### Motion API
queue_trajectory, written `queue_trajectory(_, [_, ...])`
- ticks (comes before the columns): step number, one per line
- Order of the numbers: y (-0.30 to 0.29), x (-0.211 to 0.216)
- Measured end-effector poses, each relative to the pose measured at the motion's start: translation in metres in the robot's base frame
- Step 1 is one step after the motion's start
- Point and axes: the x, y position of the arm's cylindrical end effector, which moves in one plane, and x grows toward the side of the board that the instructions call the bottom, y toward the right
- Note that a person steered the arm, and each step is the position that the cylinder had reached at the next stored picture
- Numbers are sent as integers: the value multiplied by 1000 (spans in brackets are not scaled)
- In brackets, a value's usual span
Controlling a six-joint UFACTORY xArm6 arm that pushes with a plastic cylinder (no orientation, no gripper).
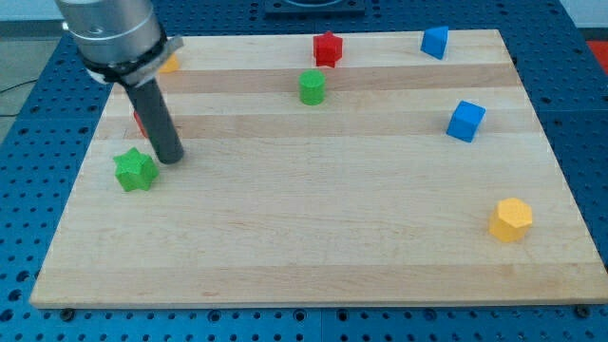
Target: Move the green circle towards the bottom center of the board
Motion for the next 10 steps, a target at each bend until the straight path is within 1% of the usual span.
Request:
queue_trajectory(1, [-43,19])
queue_trajectory(2, [-42,52])
queue_trajectory(3, [-23,7])
queue_trajectory(4, [75,-67])
queue_trajectory(5, [136,-135])
queue_trajectory(6, [198,-139])
queue_trajectory(7, [213,-66])
queue_trajectory(8, [238,-47])
queue_trajectory(9, [253,-87])
queue_trajectory(10, [264,-14])
